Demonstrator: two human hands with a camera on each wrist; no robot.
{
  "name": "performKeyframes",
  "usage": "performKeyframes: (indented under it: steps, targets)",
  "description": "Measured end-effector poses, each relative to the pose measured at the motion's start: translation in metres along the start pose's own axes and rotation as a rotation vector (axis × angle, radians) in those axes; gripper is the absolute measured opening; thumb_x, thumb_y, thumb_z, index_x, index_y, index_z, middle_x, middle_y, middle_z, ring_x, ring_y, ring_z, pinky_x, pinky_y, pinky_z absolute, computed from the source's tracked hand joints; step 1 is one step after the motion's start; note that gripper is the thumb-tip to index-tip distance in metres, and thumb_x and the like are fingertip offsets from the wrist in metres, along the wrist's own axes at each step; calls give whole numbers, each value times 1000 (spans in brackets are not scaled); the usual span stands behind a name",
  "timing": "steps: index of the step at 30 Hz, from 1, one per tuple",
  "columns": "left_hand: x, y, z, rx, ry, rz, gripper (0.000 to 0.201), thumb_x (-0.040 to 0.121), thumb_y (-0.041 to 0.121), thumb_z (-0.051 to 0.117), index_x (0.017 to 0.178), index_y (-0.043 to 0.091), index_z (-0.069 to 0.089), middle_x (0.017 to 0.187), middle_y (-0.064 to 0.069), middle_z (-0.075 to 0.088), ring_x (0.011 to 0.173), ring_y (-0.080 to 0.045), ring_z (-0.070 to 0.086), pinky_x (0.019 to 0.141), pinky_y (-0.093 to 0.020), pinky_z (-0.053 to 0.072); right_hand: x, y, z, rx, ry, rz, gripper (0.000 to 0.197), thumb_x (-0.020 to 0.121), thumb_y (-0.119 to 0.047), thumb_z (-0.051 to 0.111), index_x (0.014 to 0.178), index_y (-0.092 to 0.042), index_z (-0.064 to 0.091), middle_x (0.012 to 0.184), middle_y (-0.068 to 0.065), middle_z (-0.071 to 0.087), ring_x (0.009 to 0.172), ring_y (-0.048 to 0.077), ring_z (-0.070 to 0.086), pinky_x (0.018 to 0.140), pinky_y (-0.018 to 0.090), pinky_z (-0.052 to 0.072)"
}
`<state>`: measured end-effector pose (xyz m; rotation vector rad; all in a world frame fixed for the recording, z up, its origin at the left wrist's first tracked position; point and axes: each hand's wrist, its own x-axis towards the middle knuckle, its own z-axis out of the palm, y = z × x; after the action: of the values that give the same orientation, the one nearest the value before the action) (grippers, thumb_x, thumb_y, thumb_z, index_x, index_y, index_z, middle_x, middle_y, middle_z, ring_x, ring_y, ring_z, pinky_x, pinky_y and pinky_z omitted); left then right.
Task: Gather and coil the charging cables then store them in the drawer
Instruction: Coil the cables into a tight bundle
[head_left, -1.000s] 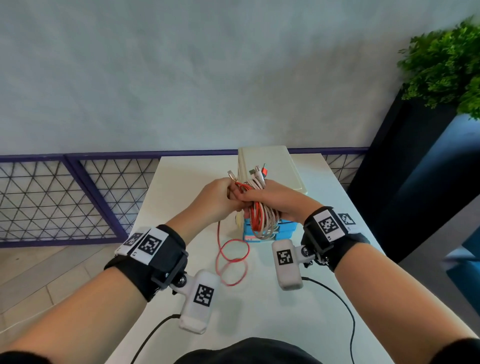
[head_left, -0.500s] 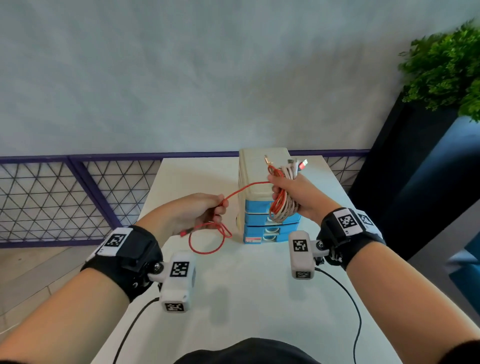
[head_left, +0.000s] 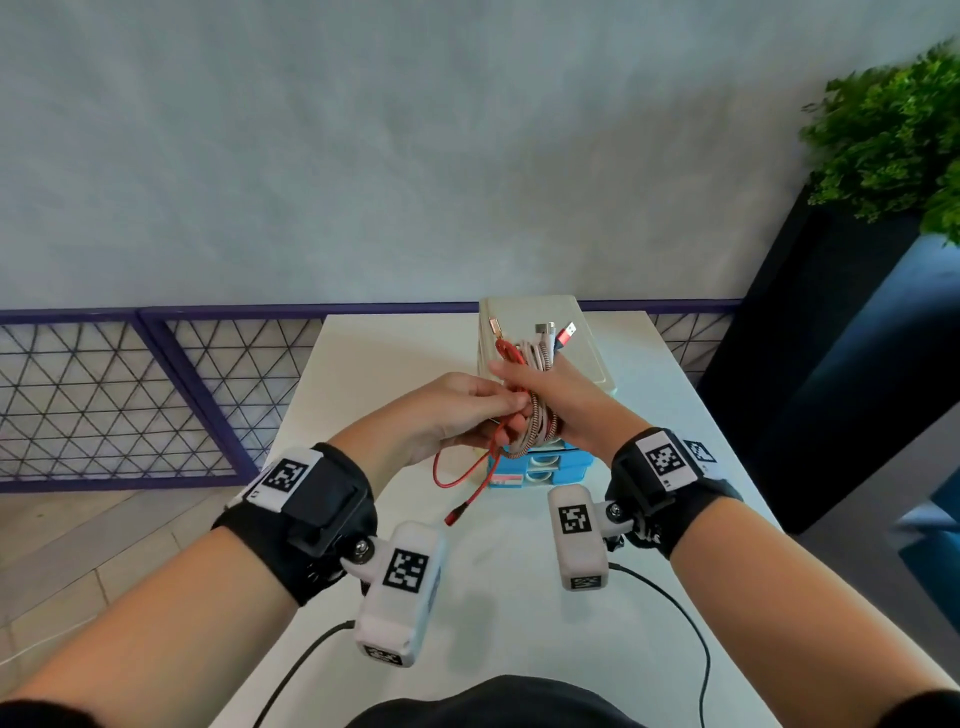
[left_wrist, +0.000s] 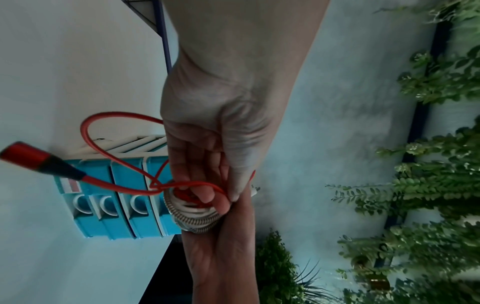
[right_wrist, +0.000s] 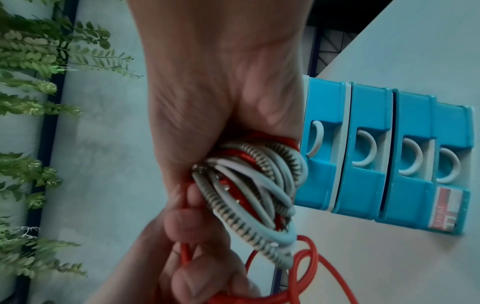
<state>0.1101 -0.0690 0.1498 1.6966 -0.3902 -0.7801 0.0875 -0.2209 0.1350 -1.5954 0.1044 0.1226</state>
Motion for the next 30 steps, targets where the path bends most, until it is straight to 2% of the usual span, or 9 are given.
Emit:
performKeyframes:
  steps: [2, 4, 8, 11, 16, 19, 23, 27, 30]
  targets:
    - [0, -1, 0, 14, -13, 6, 19, 92, 25, 58, 79, 13, 65, 62, 4, 60, 47, -4, 52, 54, -18, 48, 1, -1, 1, -52, 104, -39, 8, 86, -12, 64, 85, -6, 57, 61, 7, 59, 52, 18, 60, 55, 29, 53]
    - [-3, -2, -2, -50, -70, -28, 26, 95, 30, 51, 75, 15, 58, 54, 6, 49, 46, -7, 44, 56, -21, 44, 4, -1, 0, -65, 215, -69, 13, 84, -4, 57, 76, -12, 50, 55, 3, 53, 48, 15, 57, 52, 29, 50]
    - [-14, -11, -19, -77, -287, -135, 31, 100, 34, 38, 77, 19, 53, 56, 7, 37, 47, -9, 36, 58, -21, 40, 11, -5, -20, 104, 388, -62, 9, 87, -3, 55, 82, -10, 52, 60, 3, 60, 61, 21, 63, 76, 49, 56]
    - [-22, -26, -36, 66, -372, -154, 28, 101, 26, 37, 90, 17, 61, 64, 6, 45, 58, -10, 47, 61, -18, 40, 9, -10, -39, 233, 408, -85, 9, 89, -1, 54, 86, -9, 49, 70, 6, 56, 65, 19, 65, 78, 46, 57]
    - [-14, -31, -37, 449, -55, -26, 15, 93, 15, 57, 92, 13, 72, 77, 8, 72, 77, -7, 65, 77, -18, 46, -3, -14, -41, 288, 208, -11, 2, 91, -5, 56, 93, -4, 56, 76, 9, 64, 71, 22, 69, 73, 38, 60]
    - [-4, -26, -32, 538, 152, 85, 11, 88, 13, 63, 90, 13, 74, 78, 3, 72, 69, -1, 63, 69, -14, 45, -7, -15, -32, 223, 85, 33, 5, 91, -5, 58, 95, -4, 57, 78, 11, 67, 73, 22, 70, 73, 38, 60]
    - [2, -15, -28, 587, 231, 246, 7, 84, 13, 68, 87, 12, 74, 79, 1, 71, 77, -13, 66, 78, -28, 51, -12, -14, -20, 30, -64, 95, 13, 91, -9, 60, 101, -1, 59, 86, 14, 70, 75, 22, 71, 70, 34, 60]
    - [4, -11, -23, 677, 293, 353, 9, 80, 17, 71, 75, 23, 68, 75, 10, 66, 75, -7, 63, 70, -22, 45, -13, -11, -5, -71, -230, 147, 12, 89, -10, 62, 100, -3, 63, 90, 18, 68, 78, 23, 70, 71, 33, 57]
    - [4, -15, -24, 744, 324, 375, 8, 82, 22, 69, 78, 22, 62, 78, 8, 66, 77, -9, 62, 67, -22, 43, -11, -9, -4, -138, -187, 149, 8, 86, -3, 61, 94, 0, 61, 80, 16, 68, 70, 20, 69, 69, 33, 59]
